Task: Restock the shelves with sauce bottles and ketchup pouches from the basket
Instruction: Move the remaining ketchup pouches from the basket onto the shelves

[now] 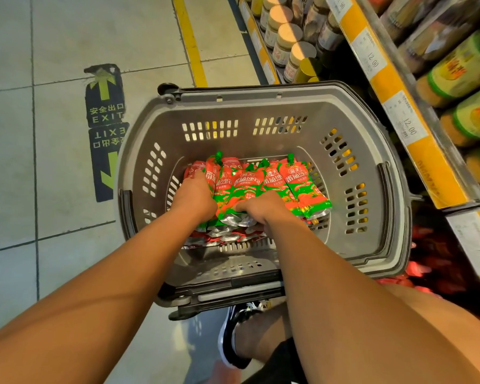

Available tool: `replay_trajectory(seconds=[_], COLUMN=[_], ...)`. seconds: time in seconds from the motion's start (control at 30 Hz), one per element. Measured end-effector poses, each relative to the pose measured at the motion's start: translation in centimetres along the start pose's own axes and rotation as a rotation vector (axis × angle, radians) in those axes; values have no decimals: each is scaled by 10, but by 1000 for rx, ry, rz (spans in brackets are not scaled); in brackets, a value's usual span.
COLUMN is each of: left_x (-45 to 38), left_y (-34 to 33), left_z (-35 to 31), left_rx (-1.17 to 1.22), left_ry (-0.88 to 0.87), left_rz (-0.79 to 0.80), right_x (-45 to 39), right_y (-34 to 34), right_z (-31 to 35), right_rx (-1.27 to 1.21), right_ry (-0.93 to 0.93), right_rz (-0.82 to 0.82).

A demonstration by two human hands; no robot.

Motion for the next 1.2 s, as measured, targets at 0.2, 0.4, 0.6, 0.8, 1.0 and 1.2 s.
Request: replay_trajectory(seconds=[0.2, 0.4, 0.6, 0.8, 1.0, 1.2], left_x=[3, 12, 31, 60, 92, 141], left_y=[-3, 0, 12, 27, 43, 50], left_z=[2, 4, 3, -6, -17, -36], left_rx=[-37, -49, 26, 212, 593, 1120], left_ry=[-6, -7, -14, -84, -109, -159], left_rz=[42, 43, 31, -135, -125, 86], right_x=[13, 37, 73, 106, 141, 181], right_y=[4, 23, 45, 80, 103, 129], right_z=[3, -1, -13, -23, -38, -60], right_rx=[-23, -116, -311, -498, -735, -913], right_ry=[-13, -46, -16, 90, 207, 304], right_rz=[12, 21, 12, 3, 76, 55])
Point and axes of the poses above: each hand's wrist, its own x-axis away from the middle knuckle, its own y-axis out of the back of the hand, z = x × y, the point moved 1 cm from there along -x, towards the middle knuckle
